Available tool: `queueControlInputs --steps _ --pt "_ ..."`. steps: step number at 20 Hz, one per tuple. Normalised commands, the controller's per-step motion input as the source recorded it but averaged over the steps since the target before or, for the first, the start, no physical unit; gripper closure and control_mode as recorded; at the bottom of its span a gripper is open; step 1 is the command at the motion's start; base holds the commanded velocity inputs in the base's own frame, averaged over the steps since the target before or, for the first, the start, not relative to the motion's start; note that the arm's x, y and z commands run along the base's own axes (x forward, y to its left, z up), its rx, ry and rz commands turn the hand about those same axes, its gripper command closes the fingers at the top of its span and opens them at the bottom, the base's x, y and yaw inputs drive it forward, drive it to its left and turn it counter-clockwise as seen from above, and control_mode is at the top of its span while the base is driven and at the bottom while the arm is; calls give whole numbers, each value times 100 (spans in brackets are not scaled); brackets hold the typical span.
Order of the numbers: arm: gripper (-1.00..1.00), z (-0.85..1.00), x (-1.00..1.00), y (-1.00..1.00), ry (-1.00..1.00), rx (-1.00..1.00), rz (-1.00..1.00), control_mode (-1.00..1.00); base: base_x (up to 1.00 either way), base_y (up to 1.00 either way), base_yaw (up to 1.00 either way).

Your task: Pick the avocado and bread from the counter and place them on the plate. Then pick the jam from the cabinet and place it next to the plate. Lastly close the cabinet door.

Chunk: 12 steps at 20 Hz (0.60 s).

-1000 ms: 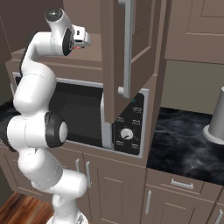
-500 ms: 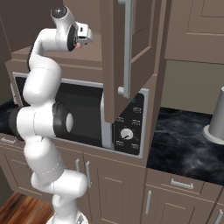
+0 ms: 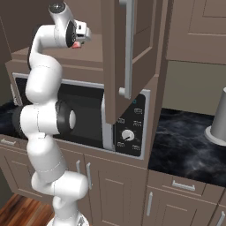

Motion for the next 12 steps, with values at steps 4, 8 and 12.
queueControlInputs --steps 4,8,12 --pt "100 -74 -1 -5 2 7 0 -100 0 0 0" --pt "100 -61 -26 -21 -4 11 -4 -100 0 0 0" --pt "100 -81 -72 -28 -19 4 -6 -100 0 0 0"
